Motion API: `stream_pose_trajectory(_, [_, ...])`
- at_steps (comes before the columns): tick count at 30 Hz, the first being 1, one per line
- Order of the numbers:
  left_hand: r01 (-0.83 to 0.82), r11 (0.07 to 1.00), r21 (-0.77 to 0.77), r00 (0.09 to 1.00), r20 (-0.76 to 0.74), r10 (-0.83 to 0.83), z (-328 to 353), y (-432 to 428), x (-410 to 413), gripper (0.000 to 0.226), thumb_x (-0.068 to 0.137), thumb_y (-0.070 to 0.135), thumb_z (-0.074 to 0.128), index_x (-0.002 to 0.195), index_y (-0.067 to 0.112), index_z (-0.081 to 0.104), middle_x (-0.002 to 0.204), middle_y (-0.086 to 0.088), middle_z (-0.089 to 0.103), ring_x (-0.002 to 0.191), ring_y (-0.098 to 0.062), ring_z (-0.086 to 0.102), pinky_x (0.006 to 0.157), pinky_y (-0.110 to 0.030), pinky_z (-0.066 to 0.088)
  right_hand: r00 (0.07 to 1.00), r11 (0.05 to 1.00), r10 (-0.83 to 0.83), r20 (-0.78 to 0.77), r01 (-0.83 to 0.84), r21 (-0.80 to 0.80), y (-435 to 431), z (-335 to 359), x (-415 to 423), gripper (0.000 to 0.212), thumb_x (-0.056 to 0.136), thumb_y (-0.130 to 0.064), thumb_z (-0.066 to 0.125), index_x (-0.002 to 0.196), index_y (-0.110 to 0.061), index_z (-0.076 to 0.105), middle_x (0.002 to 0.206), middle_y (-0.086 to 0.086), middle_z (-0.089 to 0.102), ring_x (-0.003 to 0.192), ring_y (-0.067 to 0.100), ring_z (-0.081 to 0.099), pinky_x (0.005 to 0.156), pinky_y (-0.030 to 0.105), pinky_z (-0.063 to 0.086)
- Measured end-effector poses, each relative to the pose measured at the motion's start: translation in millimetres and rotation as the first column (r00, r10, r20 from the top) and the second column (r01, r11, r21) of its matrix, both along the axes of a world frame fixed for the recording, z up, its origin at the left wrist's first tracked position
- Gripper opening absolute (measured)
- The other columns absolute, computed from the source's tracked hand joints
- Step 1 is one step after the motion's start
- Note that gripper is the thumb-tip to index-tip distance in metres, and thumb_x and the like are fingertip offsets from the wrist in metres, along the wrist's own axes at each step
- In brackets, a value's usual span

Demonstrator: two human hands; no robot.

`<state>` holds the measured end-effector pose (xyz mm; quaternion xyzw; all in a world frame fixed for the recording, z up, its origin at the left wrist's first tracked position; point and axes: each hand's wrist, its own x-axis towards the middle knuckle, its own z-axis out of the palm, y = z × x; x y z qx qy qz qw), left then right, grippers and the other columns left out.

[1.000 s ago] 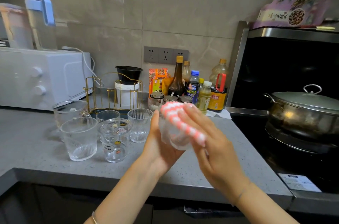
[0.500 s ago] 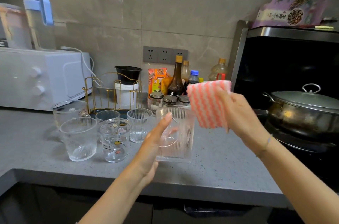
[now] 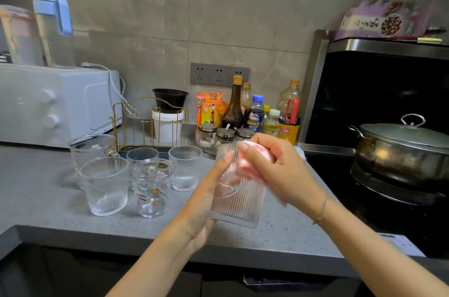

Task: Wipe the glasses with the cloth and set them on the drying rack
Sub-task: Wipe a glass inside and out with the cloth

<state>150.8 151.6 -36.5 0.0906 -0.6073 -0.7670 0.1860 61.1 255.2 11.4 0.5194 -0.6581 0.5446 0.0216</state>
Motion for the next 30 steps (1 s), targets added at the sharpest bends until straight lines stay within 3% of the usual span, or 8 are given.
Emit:
stream_pose_trajectory(3, [0.072, 0.996, 0.049, 0.997, -0.005, -0.072, -1.2, 2.1, -0.4, 0.057, 0.075, 0.061, 0.066, 0.119, 0.024, 0.067, 0.109, -0.004, 0.074, 0.105, -0.017, 0.068, 0.093, -0.035, 0.05, 0.999, 0.993, -0.045, 0.017, 0.046, -0.11, -3.9, -7.6, 0.3, 0.036, 0.085, -0.026, 0.069, 0.073, 0.007, 0.062, 0.064, 0.02, 0.056, 0.053, 0.001, 0.053, 0.047, 0.01, 0.043])
stream_pose_trajectory(7, [0.075, 0.997, -0.033, 0.997, 0.013, -0.075, -6.4, -3.3, -2.0, 0.078, 0.056, 0.071, 0.07, 0.121, 0.03, 0.063, 0.115, 0.001, 0.071, 0.109, -0.015, 0.066, 0.098, -0.036, 0.05, 0.988, 0.983, -0.059, 0.145, 0.084, -0.166, -6.0, -5.5, -4.3, 0.028, 0.087, -0.005, 0.064, 0.065, 0.011, 0.058, 0.055, 0.01, 0.049, 0.045, 0.0, 0.049, 0.043, 0.011, 0.041])
stream_pose_trajectory(11, [0.095, 0.949, -0.299, 0.995, 0.045, -0.085, 3.0, -2.3, -5.0, 0.08, 0.053, 0.046, 0.089, 0.122, 0.029, 0.053, 0.111, 0.01, 0.07, 0.096, 0.003, 0.067, 0.072, -0.014, 0.053, 0.986, 0.962, -0.156, 0.065, 0.167, -0.218, -10.4, 5.2, -13.6, 0.032, 0.085, -0.011, 0.068, 0.058, 0.003, 0.057, 0.053, 0.009, 0.049, 0.048, 0.005, 0.05, 0.044, 0.015, 0.042])
stream_pose_trajectory(14, [-0.042, 0.937, -0.346, 0.999, -0.017, 0.038, 3.4, -1.7, -10.6, 0.082, 0.045, 0.048, 0.089, 0.117, 0.034, 0.053, 0.108, 0.013, 0.069, 0.096, 0.002, 0.065, 0.074, -0.015, 0.052, 0.961, 0.951, -0.26, -0.097, 0.237, -0.199, -15.0, 9.3, -17.8, 0.034, 0.082, -0.028, 0.064, 0.06, -0.003, 0.059, 0.053, 0.009, 0.052, 0.051, 0.018, 0.051, 0.045, 0.027, 0.041])
stream_pose_trajectory(16, [-0.047, 0.957, -0.288, 0.998, -0.041, 0.037, 2.6, -2.9, -11.9, 0.081, 0.042, 0.048, 0.083, 0.116, 0.032, 0.056, 0.107, 0.008, 0.071, 0.097, -0.005, 0.067, 0.074, -0.021, 0.055, 0.968, 0.958, -0.226, -0.111, 0.201, -0.204, -15.3, 11.2, -17.9, 0.034, 0.086, -0.026, 0.063, 0.063, 0.0, 0.059, 0.055, 0.013, 0.052, 0.054, 0.022, 0.054, 0.046, 0.029, 0.042])
stream_pose_trajectory(19, [0.117, 0.985, -0.127, 0.991, -0.053, -0.124, 4.8, -5.4, -7.5, 0.076, 0.047, 0.039, 0.083, 0.118, 0.019, 0.064, 0.11, -0.004, 0.073, 0.097, -0.018, 0.07, 0.08, -0.034, 0.058, 0.996, 0.965, -0.09, 0.01, 0.089, -0.245, -10.6, 10.7, -21.2, 0.035, 0.091, -0.012, 0.06, 0.059, 0.001, 0.055, 0.048, -0.005, 0.046, 0.044, 0.001, 0.049, 0.042, 0.012, 0.039])
stream_pose_trajectory(24, [0.486, 0.824, 0.29, 0.872, -0.223, -0.436, 7.8, -10.1, -2.1, 0.067, 0.044, 0.032, 0.095, 0.103, 0.009, 0.075, 0.105, -0.021, 0.07, 0.088, -0.035, 0.067, 0.079, -0.046, 0.056, 0.982, 0.927, 0.095, 0.166, -0.027, -0.373, -6.0, 3.8, -27.3, 0.045, 0.079, -0.044, 0.055, 0.062, -0.002, 0.058, 0.057, 0.013, 0.052, 0.05, 0.013, 0.054, 0.047, 0.017, 0.046])
stream_pose_trajectory(30, [0.405, 0.91, 0.089, 0.913, -0.091, -0.398, 21.2, -12.9, 2.0, 0.075, 0.038, 0.037, 0.096, 0.106, 0.017, 0.071, 0.106, -0.013, 0.073, 0.1, -0.032, 0.069, 0.077, -0.043, 0.059, 0.981, 0.921, 0.026, 0.191, 0.051, -0.386, -7.1, 6.0, -30.5, 0.049, 0.074, -0.047, 0.057, 0.066, 0.001, 0.061, 0.063, 0.016, 0.055, 0.058, 0.023, 0.055, 0.052, 0.028, 0.047])
